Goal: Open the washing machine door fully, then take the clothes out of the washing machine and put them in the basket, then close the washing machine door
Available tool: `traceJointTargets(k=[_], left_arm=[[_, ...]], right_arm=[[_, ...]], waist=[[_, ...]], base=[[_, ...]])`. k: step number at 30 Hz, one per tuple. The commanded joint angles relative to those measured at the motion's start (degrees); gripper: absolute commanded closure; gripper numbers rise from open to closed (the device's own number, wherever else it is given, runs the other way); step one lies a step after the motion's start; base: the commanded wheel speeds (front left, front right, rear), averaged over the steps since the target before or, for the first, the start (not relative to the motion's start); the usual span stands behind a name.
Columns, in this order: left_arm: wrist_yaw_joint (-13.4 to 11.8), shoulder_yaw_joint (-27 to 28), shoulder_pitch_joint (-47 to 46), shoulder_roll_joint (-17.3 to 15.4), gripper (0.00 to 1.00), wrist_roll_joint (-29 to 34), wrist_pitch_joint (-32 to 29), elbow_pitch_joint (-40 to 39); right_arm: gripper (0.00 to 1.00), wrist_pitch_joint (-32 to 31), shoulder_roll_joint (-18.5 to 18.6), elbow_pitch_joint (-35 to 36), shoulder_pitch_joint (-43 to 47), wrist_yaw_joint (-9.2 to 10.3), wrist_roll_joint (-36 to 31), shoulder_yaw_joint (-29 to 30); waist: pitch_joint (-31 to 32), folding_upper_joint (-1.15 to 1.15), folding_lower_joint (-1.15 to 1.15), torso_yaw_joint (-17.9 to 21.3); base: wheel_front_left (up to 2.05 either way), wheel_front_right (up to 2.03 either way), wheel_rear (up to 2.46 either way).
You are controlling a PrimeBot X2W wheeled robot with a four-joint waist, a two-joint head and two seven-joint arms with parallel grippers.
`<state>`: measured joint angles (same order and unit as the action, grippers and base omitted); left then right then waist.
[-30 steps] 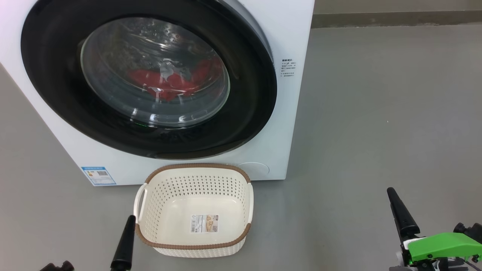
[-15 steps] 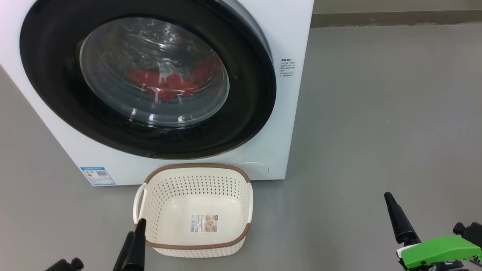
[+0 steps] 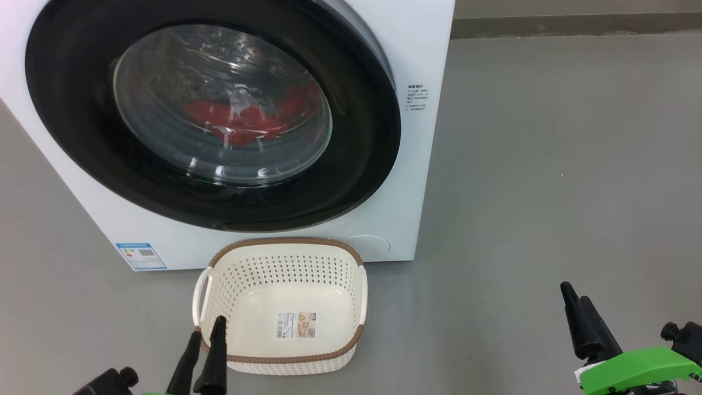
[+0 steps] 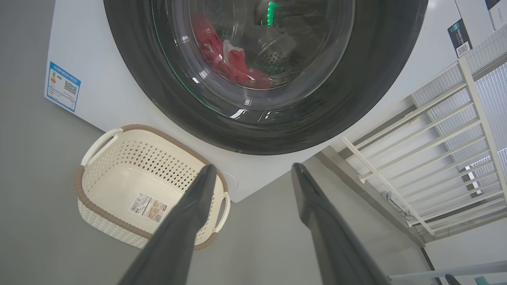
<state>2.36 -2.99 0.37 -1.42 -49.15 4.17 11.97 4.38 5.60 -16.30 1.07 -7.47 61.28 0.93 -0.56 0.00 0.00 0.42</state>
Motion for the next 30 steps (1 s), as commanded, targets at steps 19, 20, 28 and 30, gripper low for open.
traceJointTargets(k=[19, 20, 28, 30], left_arm=[[-2.41, -1.24, 0.44, -1.07, 0.00, 14.59, 3.93, -3.95], [-2.52, -1.31, 0.48, -1.08, 0.00, 15.18, 4.10, -4.08], [-3.25, -1.91, 0.75, -1.16, 0.00, 20.49, 5.46, -4.94], [-3.49, -2.09, 0.78, -1.18, 0.00, 21.83, 5.80, -5.15]], right_arm=[[0.00, 3.79, 2.60, 2.12, 0.53, -0.02, -11.47, -2.43], [0.00, 3.96, 2.65, 2.12, 0.58, -0.02, -11.99, -2.51], [0.00, 5.31, 3.13, 2.33, 1.05, -0.02, -15.86, -3.04], [0.00, 5.65, 3.25, 2.41, 1.17, -0.02, -16.83, -3.15]], waist=[[-0.11, 0.00, 0.00, 0.19], [-0.13, 0.00, 0.00, 0.22], [-0.28, 0.00, 0.00, 0.24], [-0.31, 0.00, 0.00, 0.24]], base=[[0.00, 0.00, 0.00], [0.00, 0.00, 0.00], [0.00, 0.00, 0.00], [0.00, 0.00, 0.00]])
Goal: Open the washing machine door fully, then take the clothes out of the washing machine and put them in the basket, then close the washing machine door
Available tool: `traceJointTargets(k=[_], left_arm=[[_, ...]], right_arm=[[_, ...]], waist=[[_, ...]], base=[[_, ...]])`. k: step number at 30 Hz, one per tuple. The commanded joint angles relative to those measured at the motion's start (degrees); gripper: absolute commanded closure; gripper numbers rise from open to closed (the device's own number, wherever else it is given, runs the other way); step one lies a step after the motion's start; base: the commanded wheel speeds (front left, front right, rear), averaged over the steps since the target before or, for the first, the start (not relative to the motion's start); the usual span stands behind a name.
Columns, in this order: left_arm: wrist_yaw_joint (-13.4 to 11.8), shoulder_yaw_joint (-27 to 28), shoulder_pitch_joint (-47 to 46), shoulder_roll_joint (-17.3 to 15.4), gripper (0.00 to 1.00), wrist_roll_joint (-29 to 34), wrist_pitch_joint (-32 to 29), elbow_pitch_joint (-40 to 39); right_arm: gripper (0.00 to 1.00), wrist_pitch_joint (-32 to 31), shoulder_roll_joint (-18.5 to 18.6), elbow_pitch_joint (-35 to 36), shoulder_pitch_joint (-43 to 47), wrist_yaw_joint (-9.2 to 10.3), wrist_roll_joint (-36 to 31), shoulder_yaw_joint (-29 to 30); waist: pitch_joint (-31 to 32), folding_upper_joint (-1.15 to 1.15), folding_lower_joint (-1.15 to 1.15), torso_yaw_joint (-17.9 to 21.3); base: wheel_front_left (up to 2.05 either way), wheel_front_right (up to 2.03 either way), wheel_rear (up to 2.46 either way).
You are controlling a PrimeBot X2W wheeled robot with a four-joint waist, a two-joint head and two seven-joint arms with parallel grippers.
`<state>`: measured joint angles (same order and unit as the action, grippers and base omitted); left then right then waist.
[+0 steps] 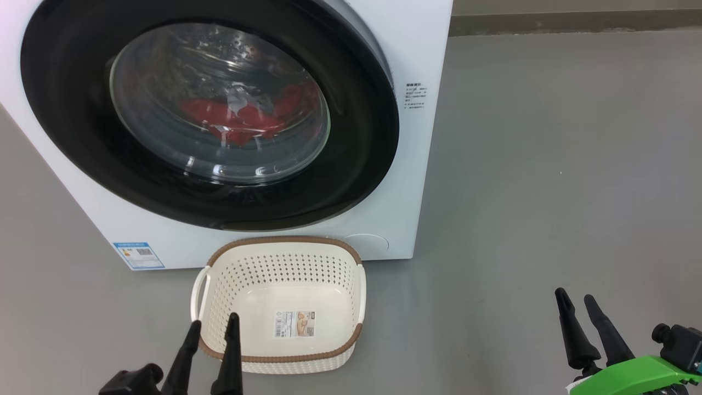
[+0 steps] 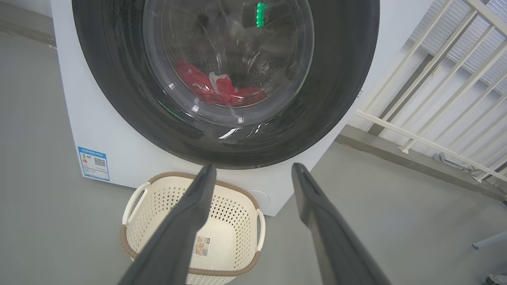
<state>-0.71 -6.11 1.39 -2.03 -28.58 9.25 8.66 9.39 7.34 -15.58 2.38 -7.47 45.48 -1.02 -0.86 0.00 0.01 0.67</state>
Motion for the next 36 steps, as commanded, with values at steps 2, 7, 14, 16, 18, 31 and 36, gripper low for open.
traceJointTargets(k=[2, 7, 14, 16, 18, 31, 36], left_arm=[[-0.67, 0.86, -0.16, -0.59, 0.00, 2.62, 1.07, -2.01], [-1.23, 0.53, 0.10, -0.64, 0.00, 5.92, 1.92, -2.41], [-1.74, 0.13, 0.36, -0.70, 0.00, 10.32, 3.11, -2.73], [-1.94, 0.02, 0.40, -0.72, 0.00, 11.56, 3.45, -2.66], [-2.10, -0.05, 0.43, -0.74, 0.00, 12.76, 3.79, -2.57], [-2.85, -0.41, 0.94, -0.85, 0.00, 19.82, 5.75, -2.75], [-2.47, 0.00, 1.03, -0.85, 0.00, 18.94, 5.75, -2.23]], right_arm=[[0.00, 0.97, 1.62, 1.78, -0.02, -0.02, -2.01, -1.31], [0.00, 1.82, 1.84, 1.94, 0.32, -0.02, -4.25, -1.38], [0.00, 3.00, 2.02, 2.22, 0.67, -0.02, -7.09, -0.93], [0.00, 3.33, 2.12, 2.25, 0.79, -0.02, -7.89, -0.86], [0.00, 3.67, 2.17, 2.29, 0.94, -0.02, -8.72, -0.77], [0.00, 5.61, 2.76, 2.29, 2.26, -0.02, -13.79, -1.05], [0.00, 5.61, 2.76, 1.90, 2.45, -0.02, -13.65, -0.78]], waist=[[-0.03, 0.00, 0.00, 0.01], [0.00, 0.00, 0.00, 0.11], [-0.14, 0.00, 0.00, 0.34], [-0.20, 0.00, 0.00, 0.37], [-0.21, 0.00, 0.00, 0.41], [-0.13, 0.00, 0.00, 0.65], [-0.09, 0.00, 0.00, 0.76]], base=[[0.00, 0.00, 0.00], [0.00, 0.00, 0.00], [0.00, 0.00, 0.00], [0.00, 0.00, 0.00], [0.00, 0.00, 0.00], [0.00, 0.00, 0.00], [0.00, 0.00, 0.00]])
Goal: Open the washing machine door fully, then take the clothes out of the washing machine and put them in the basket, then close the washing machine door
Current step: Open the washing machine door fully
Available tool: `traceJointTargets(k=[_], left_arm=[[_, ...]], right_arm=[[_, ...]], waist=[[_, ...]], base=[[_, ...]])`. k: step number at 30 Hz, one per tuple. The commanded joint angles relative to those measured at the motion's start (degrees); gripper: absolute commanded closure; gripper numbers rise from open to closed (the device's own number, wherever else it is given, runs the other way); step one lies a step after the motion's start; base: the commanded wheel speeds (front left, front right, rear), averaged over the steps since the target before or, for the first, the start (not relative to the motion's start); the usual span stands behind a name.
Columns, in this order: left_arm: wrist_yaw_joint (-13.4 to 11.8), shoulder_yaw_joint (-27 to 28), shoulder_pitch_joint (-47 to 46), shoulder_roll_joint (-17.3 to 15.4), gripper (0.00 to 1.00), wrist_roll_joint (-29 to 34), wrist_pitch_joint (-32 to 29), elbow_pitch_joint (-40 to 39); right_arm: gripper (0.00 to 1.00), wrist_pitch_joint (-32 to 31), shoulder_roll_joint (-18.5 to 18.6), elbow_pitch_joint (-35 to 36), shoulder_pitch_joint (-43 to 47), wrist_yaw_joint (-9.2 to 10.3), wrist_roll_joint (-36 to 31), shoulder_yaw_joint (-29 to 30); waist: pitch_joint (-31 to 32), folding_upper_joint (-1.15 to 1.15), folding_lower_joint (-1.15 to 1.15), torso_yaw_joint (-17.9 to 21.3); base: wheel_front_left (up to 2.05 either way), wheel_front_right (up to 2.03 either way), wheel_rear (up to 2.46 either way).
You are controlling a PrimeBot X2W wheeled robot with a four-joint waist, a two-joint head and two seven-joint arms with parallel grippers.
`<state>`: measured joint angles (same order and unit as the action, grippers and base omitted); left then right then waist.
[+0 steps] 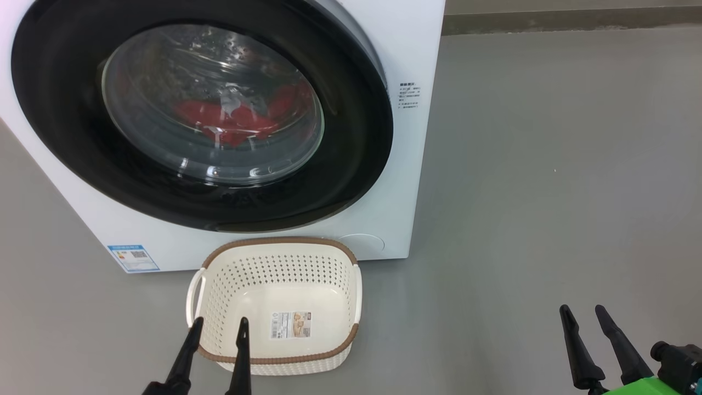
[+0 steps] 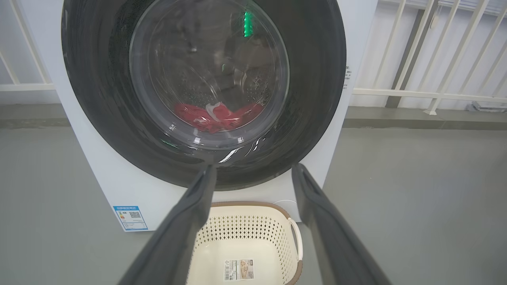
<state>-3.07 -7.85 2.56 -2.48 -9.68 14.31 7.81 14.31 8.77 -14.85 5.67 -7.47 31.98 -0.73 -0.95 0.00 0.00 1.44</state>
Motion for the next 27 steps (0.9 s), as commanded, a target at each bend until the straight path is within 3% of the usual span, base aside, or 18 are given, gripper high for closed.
traceJointTargets(k=[1, 27], left_arm=[[-0.03, 1.85, -0.10, -0.40, 0.00, -0.13, 0.69, -1.23], [0.66, 3.37, 0.26, -0.40, 0.00, -2.33, 0.69, 0.29]], right_arm=[[0.00, 0.69, 1.32, 1.09, -0.82, -0.02, -0.11, -1.00], [0.00, 0.69, 0.71, 0.74, 0.04, -0.02, -0.45, 0.26]], waist=[[0.01, 0.00, 0.00, 0.02], [-0.10, 0.00, 0.00, 0.26]], base=[[0.00, 0.00, 0.00], [0.00, 0.00, 0.00]])
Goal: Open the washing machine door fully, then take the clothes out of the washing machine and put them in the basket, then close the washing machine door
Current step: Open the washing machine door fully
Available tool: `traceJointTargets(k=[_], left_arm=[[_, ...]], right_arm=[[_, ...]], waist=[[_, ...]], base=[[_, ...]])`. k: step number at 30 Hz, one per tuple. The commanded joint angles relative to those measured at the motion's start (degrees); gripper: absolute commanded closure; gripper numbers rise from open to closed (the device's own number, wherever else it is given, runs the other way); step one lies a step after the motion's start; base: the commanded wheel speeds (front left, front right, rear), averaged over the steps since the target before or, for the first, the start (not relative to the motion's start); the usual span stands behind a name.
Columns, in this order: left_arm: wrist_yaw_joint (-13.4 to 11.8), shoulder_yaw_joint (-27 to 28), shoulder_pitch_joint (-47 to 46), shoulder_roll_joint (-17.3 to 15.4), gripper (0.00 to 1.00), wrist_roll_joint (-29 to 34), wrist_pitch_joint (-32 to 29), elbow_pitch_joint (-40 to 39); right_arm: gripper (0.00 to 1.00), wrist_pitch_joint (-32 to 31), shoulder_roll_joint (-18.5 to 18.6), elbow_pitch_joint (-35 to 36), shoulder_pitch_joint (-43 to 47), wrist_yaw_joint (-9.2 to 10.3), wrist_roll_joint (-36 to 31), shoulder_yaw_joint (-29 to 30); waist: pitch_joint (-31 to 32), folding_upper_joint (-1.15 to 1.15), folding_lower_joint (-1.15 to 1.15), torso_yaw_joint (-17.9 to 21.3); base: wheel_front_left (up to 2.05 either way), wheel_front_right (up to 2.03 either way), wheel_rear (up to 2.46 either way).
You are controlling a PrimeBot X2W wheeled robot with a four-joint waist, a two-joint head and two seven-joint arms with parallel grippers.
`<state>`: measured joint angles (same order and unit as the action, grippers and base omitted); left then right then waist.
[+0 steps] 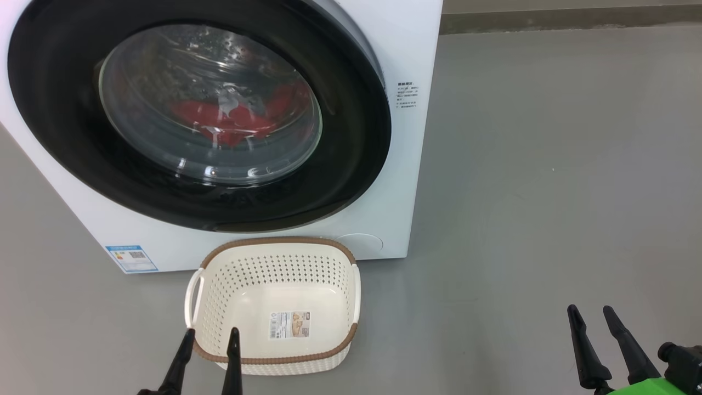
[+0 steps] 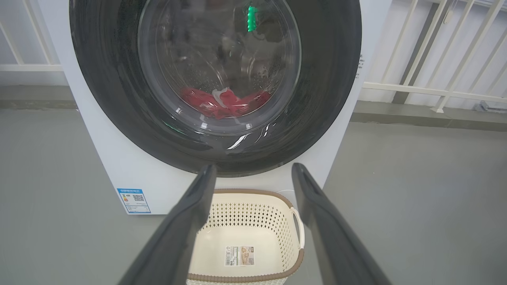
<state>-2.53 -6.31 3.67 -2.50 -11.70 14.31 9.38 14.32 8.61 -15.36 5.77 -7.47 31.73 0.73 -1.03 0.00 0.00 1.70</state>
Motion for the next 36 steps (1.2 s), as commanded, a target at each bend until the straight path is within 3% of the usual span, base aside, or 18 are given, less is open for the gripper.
traceJointTargets(k=[1, 5, 6, 9, 14, 20, 28, 36], left_arm=[[0.13, 1.79, -0.89, -0.38, 0.00, -0.33, 0.69, -1.28], [0.13, 1.63, -1.09, -0.38, 0.00, -0.39, 0.69, -1.25], [0.14, 1.58, -1.13, -0.38, 0.00, -0.40, 0.69, -1.24], [0.16, 1.40, -1.26, -0.38, 0.00, -0.46, 0.69, -1.22], [0.06, 1.04, -1.43, -0.38, 0.00, -0.58, 0.69, -1.36], [-0.02, 0.43, -2.34, -0.38, 0.00, -0.72, 0.69, -1.70], [-0.07, -0.97, -3.90, -0.38, 0.00, -1.10, 0.69, -2.02], [-0.40, -3.06, -6.13, -0.38, 0.00, -1.78, 0.69, -2.25]], right_arm=[[0.00, 0.68, 0.86, 1.27, -0.08, -0.02, -0.22, -1.20], [0.00, 0.68, 0.75, 1.44, -0.15, -0.02, -0.14, -1.22], [0.39, 0.68, 0.69, 1.50, -0.16, -0.02, 0.06, -1.43], [1.00, 0.68, 0.64, 1.60, -0.21, -0.02, 0.76, -2.23], [1.00, 0.68, 0.45, 1.87, -0.91, -0.02, 2.69, -2.84], [1.00, 0.68, -0.71, 3.19, -4.63, -0.02, 10.47, -2.36], [1.00, 0.68, -0.61, 5.28, -12.89, -0.02, 27.88, -1.68], [1.00, 0.13, 3.60, 6.38, -21.26, -0.02, 46.42, -3.56]], waist=[[-0.05, 0.00, 0.00, -0.02], [-0.11, 0.00, 0.00, -0.19], [-0.11, 0.00, 0.00, -0.26], [-0.13, 0.00, 0.00, -0.50], [-0.31, 0.00, 0.00, -0.78], [-1.29, 0.00, 0.00, -1.11], [-2.88, 0.00, 0.00, -2.12], [-5.80, 0.00, 0.00, -4.65]], base=[[0.00, 0.00, 0.00], [0.00, 0.00, 0.00], [0.00, 0.00, 0.00], [0.00, 0.00, 0.00], [0.00, 0.00, 0.00], [0.00, 0.00, 0.00], [0.00, 0.00, 0.00], [0.00, 0.00, 0.00]])
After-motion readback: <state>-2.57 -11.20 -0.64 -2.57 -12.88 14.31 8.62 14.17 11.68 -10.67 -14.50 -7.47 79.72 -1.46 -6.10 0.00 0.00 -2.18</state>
